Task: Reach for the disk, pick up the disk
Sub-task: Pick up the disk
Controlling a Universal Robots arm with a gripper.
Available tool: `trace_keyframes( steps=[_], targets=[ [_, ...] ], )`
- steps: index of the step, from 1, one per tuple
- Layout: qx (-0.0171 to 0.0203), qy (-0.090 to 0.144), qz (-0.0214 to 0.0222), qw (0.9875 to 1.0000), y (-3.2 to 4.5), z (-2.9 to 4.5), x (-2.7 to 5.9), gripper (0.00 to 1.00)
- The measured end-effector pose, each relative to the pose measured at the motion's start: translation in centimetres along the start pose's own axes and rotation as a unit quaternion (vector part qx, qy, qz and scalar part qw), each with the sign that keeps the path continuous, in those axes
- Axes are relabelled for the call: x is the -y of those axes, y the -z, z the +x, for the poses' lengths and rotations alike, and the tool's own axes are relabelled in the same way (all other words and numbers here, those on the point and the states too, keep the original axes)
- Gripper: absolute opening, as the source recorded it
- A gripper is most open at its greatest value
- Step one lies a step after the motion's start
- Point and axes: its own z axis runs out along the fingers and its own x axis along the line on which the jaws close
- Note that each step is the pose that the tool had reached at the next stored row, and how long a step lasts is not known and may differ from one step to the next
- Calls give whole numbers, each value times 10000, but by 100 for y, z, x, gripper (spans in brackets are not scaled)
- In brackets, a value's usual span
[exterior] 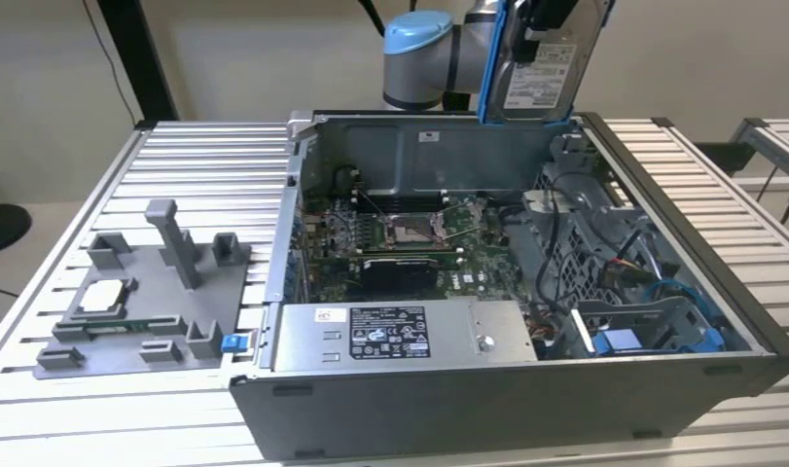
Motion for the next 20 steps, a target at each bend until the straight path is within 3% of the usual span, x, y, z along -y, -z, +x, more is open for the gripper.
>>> trace_keyframes(
  steps=[20],
  targets=[
    [0,-1,0,10000,14,363,24,0]
  ],
)
